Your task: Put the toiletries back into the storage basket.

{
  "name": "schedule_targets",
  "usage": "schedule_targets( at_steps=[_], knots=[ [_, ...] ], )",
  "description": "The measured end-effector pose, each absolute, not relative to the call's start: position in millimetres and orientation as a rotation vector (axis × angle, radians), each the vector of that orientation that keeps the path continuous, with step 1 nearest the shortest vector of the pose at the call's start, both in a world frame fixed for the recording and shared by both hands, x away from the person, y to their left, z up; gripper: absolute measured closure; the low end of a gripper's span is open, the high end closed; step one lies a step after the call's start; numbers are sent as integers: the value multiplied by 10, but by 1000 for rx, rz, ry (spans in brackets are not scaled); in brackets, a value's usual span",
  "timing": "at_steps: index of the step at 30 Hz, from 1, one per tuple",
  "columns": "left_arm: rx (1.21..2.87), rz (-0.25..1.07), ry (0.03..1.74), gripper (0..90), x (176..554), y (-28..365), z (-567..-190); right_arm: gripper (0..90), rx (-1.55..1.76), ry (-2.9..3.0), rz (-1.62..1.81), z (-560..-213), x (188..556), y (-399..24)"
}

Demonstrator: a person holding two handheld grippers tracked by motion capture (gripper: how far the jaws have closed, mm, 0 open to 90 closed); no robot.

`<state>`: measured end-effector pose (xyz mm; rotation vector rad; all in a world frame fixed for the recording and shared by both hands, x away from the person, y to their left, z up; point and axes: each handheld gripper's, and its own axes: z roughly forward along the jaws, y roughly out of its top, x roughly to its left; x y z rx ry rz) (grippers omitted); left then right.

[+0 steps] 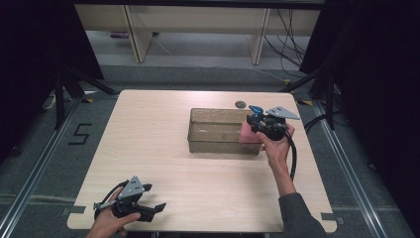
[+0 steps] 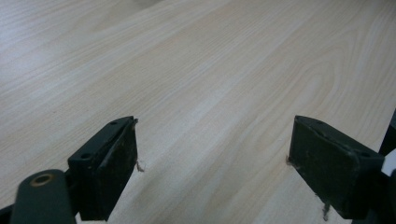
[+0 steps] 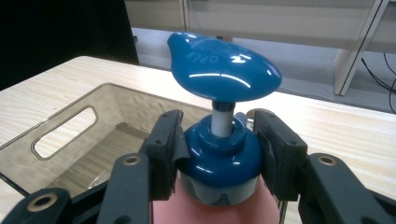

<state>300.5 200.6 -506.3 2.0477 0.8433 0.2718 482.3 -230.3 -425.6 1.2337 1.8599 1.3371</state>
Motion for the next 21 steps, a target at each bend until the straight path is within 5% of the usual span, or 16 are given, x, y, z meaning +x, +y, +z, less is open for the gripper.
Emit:
schedule_targets(
  at_steps=[21],
  knots=[
    [2056,272,839,150,3003,2007,-5053,532,1225,1907,1284,-4359,4804,-2288]
  ],
)
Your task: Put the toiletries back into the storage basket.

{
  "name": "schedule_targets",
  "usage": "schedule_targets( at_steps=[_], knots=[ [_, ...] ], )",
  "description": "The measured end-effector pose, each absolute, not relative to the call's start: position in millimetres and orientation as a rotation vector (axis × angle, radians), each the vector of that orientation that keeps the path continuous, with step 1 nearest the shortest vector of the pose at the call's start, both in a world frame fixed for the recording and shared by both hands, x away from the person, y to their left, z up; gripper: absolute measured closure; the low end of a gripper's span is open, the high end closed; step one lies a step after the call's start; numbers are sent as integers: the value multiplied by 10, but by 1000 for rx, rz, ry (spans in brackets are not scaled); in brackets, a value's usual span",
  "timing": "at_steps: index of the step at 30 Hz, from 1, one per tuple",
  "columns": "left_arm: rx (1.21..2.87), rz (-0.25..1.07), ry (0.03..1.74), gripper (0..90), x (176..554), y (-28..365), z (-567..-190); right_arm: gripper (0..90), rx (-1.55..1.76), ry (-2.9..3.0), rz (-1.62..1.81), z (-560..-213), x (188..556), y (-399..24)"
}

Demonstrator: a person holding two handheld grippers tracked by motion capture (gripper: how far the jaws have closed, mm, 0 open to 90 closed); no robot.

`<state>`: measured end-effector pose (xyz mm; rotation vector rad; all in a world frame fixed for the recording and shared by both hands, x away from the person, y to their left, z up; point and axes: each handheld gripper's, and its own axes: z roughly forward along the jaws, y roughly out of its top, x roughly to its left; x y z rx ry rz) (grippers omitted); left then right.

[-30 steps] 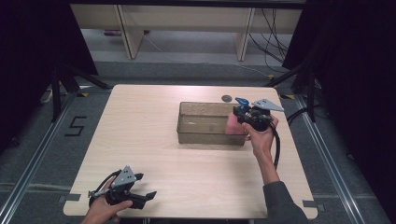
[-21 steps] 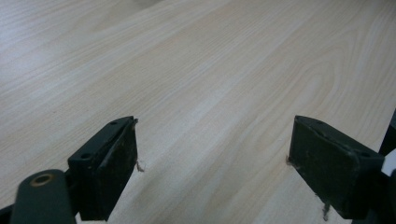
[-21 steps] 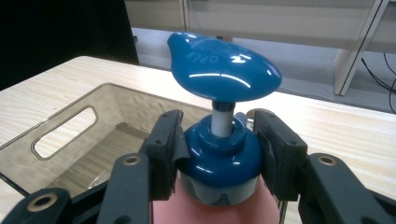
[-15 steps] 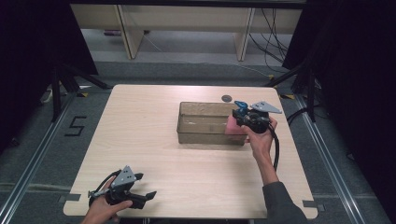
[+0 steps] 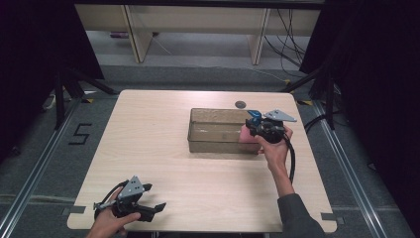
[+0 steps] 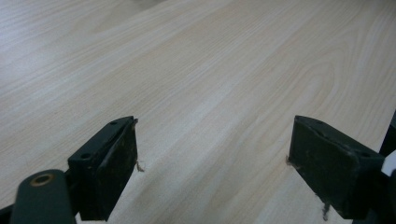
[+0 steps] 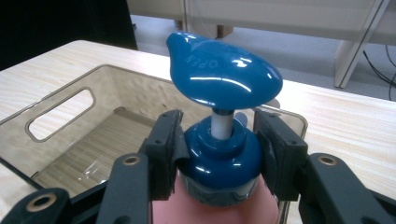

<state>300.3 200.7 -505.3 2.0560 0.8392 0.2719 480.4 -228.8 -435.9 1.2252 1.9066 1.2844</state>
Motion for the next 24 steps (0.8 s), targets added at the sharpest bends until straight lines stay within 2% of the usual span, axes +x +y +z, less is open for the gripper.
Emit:
schedule_targets(
  at_steps=[3,8,10,14,23,24],
  knots=[
    [2073,276,830,149,3011,2019,-5045,494,1198,1944,1303,-4377,4818,-2267],
    [2099,290,821,149,3022,2036,-5043,296,1268,1892,1354,-4353,4799,-2280],
    [2077,287,828,150,3013,2019,-5053,249,1287,1895,1353,-4328,4786,-2305],
    [2086,284,827,150,3016,2023,-5047,215,1318,1861,1405,-4308,4758,-2333],
    [2055,278,841,149,3002,2004,-5055,197,1292,1848,1416,-4252,4704,-2344],
    [2089,282,820,149,3017,2030,-5043,197,1290,1846,1417,-4241,4691,-2339]
  ],
)
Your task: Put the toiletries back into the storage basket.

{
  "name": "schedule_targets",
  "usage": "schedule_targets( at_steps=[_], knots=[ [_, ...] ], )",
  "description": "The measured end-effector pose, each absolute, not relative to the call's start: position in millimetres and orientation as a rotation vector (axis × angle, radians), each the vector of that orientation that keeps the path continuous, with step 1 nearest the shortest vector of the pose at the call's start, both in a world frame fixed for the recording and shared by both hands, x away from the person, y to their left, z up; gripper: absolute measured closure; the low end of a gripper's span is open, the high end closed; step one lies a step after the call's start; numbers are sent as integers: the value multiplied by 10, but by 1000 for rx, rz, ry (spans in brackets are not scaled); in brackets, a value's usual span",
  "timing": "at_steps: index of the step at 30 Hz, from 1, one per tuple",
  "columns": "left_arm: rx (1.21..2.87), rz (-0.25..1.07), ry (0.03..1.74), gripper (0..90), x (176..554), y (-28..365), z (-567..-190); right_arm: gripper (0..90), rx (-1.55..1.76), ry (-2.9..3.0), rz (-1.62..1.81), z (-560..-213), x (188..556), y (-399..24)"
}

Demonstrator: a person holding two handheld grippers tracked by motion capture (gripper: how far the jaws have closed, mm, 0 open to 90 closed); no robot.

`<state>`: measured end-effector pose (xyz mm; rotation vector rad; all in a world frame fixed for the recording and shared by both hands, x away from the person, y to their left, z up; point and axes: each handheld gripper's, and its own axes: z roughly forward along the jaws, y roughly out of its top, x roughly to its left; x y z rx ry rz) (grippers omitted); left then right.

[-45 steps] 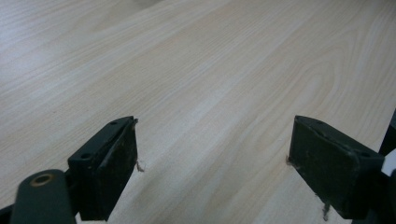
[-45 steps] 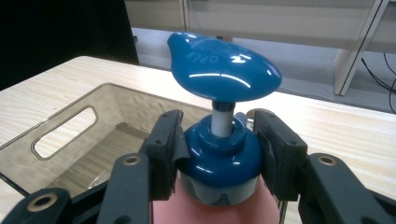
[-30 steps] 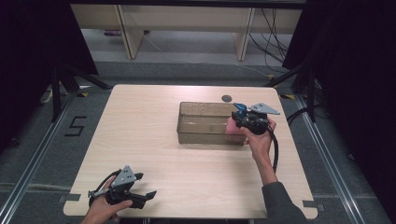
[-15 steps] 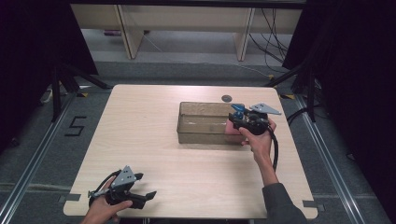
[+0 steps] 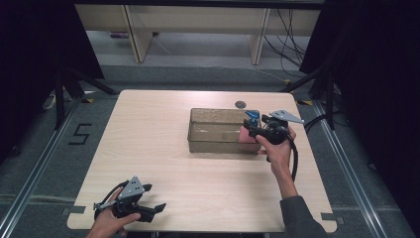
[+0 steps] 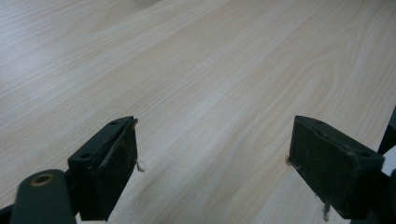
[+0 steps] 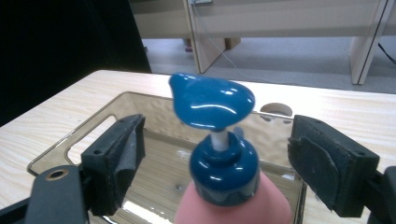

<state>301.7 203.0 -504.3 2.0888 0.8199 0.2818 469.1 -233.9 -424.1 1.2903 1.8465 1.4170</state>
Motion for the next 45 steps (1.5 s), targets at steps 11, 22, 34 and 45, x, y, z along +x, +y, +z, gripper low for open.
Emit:
schedule_targets(
  at_steps=[11,22,34,45],
  knots=[
    [2090,297,825,149,3021,2035,-5038,188,1290,1853,1431,-4195,4620,-2304],
    [2069,287,831,150,3013,2023,-5042,187,1310,1831,1453,-4188,4558,-2312],
    [2067,285,831,149,3010,2021,-5043,194,1287,1832,1460,-4165,4508,-2308],
    [2064,285,832,150,3009,2019,-5042,197,1309,1828,1464,-4162,4463,-2302]
  ],
)
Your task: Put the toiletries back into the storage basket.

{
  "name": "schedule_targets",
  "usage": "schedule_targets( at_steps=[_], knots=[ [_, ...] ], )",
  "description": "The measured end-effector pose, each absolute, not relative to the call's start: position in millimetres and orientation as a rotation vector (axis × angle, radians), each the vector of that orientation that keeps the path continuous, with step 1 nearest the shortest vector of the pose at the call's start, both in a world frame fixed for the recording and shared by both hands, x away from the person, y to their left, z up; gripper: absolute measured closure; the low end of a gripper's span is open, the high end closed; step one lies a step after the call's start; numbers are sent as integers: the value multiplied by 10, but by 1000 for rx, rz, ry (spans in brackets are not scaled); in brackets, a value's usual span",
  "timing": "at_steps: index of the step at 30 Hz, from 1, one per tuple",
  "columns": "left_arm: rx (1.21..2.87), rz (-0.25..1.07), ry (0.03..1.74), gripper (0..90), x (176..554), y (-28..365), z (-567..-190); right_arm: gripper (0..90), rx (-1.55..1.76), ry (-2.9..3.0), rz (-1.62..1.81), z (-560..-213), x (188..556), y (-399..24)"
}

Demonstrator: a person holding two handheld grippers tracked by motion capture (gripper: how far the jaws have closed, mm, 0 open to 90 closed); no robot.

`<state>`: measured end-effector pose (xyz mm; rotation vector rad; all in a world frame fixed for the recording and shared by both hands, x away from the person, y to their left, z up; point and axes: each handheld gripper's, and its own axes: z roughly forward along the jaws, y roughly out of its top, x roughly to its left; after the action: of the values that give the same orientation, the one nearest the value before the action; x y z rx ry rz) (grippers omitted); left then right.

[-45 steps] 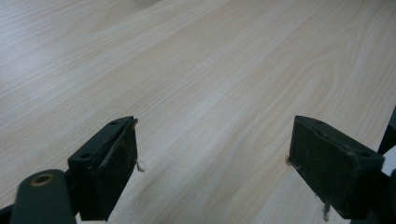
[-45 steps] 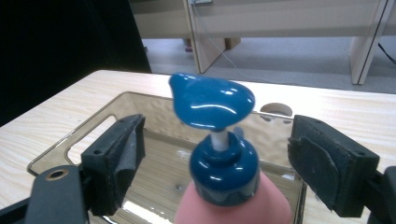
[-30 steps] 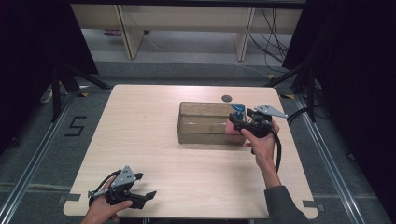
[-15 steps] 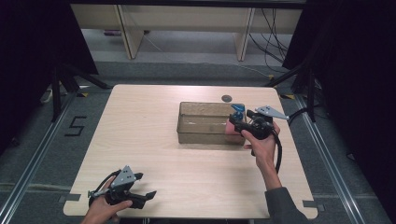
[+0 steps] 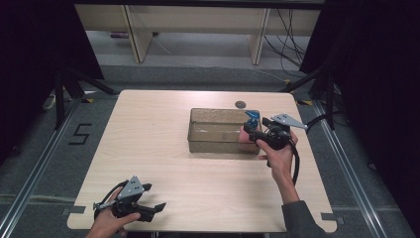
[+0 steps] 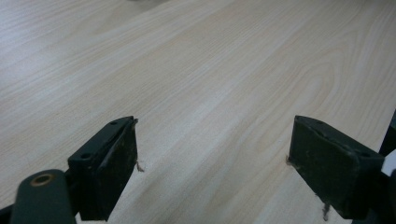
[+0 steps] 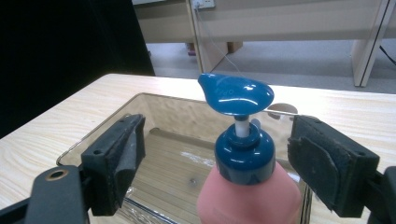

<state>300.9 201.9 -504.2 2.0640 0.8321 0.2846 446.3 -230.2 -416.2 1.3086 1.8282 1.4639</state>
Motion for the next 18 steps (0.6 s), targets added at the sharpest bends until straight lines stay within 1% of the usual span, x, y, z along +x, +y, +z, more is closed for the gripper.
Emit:
schedule_targets(
  at_steps=[1,3,4,7,12,15,16,18],
  knots=[
    [2091,296,821,150,3017,2036,-5035,196,1306,1827,1469,-4164,4460,-2300],
    [2065,283,833,149,3007,2018,-5044,194,1295,1826,1461,-4168,4454,-2299],
    [2067,284,832,149,3008,2020,-5044,194,1261,1825,1454,-4176,4464,-2311],
    [2088,297,824,149,3017,2034,-5037,193,1298,1835,1458,-4166,4435,-2293],
    [2066,286,831,149,3011,2024,-5042,191,1258,1839,1433,-4153,4409,-2293],
    [2076,288,824,149,3010,2031,-5037,191,1321,1833,1467,-4148,4370,-2247],
    [2077,289,823,149,3012,2034,-5036,191,1259,1837,1446,-4159,4388,-2273],
    [2050,286,841,149,3008,2018,-5043,192,1280,1847,1434,-4156,4369,-2268]
  ],
)
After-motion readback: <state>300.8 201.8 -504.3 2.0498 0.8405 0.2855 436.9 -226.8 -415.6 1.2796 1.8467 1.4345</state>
